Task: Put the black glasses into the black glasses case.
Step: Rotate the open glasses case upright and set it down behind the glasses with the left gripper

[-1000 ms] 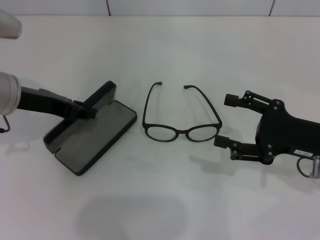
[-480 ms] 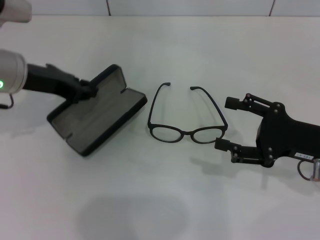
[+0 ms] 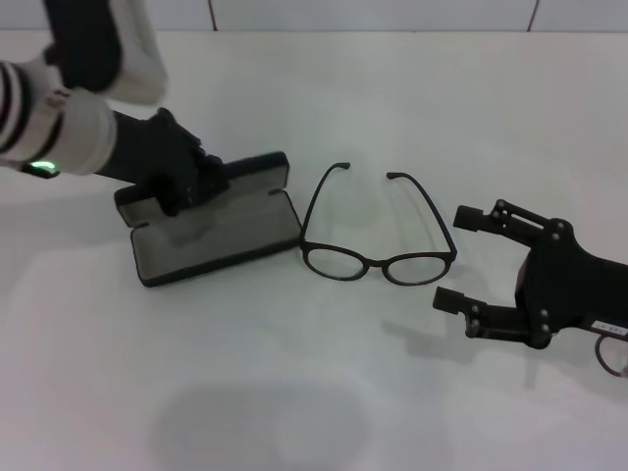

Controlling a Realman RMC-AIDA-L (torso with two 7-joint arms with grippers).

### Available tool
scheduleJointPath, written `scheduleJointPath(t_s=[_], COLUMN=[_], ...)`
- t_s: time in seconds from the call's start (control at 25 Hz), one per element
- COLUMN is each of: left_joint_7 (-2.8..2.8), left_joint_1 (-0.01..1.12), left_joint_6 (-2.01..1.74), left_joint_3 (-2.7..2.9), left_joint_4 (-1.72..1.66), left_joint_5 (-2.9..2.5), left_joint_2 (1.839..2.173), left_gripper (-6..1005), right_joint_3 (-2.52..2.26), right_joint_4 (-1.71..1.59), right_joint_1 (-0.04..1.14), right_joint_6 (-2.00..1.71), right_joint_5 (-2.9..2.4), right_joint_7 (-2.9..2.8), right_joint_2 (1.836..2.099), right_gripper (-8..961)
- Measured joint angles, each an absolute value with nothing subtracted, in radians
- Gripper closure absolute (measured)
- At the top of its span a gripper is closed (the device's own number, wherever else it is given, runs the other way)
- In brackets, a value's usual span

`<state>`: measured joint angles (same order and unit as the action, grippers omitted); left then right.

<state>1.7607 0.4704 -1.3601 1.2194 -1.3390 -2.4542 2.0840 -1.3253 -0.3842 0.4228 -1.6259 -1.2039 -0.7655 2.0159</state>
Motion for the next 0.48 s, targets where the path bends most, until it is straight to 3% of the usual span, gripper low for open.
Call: scheduleJointPath(t_s=[0.48], left_joint_7=[1.678], left_joint_1=[0.524], left_joint_6=[-1.344], left_joint_3=[1.328], left_joint_4=[-1.327], left_joint_5=[-2.355], left_joint_2=[2.088], left_gripper=[791], right_joint_3=[-1.325], right_joint_4=[-0.379], right_joint_1=[0.405], right_joint_6=[-1.631], right_joint_5=[-1.201], right_joint_7=[-0.751], right_joint_2=[2.015], right_gripper=[85])
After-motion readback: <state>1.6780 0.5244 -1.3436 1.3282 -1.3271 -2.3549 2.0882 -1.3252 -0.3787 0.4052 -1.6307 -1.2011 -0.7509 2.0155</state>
